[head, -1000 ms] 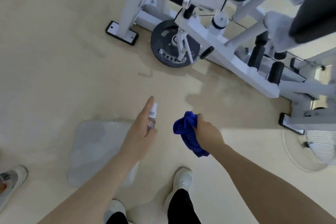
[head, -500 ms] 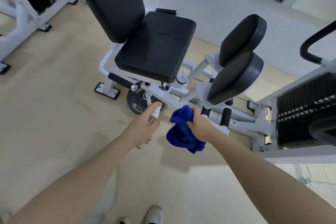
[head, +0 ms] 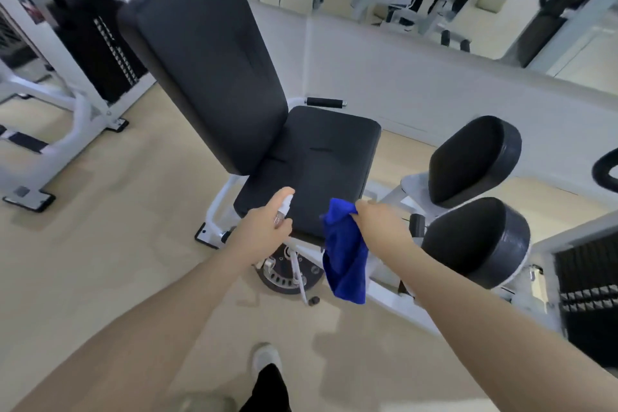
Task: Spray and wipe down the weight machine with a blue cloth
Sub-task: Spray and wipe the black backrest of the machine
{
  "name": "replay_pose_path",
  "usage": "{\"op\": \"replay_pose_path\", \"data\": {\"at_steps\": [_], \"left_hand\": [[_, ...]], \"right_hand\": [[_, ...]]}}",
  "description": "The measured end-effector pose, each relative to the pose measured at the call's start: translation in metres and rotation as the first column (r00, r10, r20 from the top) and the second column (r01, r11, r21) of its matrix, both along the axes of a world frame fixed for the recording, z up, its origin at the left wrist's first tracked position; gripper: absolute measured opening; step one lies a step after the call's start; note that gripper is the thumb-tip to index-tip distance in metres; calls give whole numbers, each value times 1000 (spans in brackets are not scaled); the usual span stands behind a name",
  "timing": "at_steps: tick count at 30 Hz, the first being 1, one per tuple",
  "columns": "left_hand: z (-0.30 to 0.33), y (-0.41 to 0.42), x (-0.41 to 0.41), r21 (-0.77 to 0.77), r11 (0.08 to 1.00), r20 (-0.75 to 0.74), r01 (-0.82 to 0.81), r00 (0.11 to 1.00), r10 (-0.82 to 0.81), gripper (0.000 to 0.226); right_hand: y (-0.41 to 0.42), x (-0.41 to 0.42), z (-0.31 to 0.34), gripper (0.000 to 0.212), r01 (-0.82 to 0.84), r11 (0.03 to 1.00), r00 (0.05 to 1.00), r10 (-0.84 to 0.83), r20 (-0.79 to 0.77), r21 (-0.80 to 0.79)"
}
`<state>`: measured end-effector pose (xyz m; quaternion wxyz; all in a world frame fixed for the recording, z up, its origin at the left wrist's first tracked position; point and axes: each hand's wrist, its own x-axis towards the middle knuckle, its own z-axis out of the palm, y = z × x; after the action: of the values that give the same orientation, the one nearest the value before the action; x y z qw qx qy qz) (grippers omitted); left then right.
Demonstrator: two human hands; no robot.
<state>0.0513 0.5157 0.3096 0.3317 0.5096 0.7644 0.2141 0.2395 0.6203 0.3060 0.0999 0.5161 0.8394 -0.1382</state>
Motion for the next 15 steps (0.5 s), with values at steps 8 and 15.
{"op": "replay_pose_path", "data": {"at_steps": [8, 15], "left_hand": [[27, 88, -70, 9, 996, -50, -85, 995, 85, 49], [31, 137, -90, 31, 980, -27, -197, 980, 198, 50]], "right_hand": [[91, -82, 38, 29, 321, 402, 135, -916, -379, -858], [177, -102, 29, 16, -58, 78, 146, -986, -86, -995]]}}
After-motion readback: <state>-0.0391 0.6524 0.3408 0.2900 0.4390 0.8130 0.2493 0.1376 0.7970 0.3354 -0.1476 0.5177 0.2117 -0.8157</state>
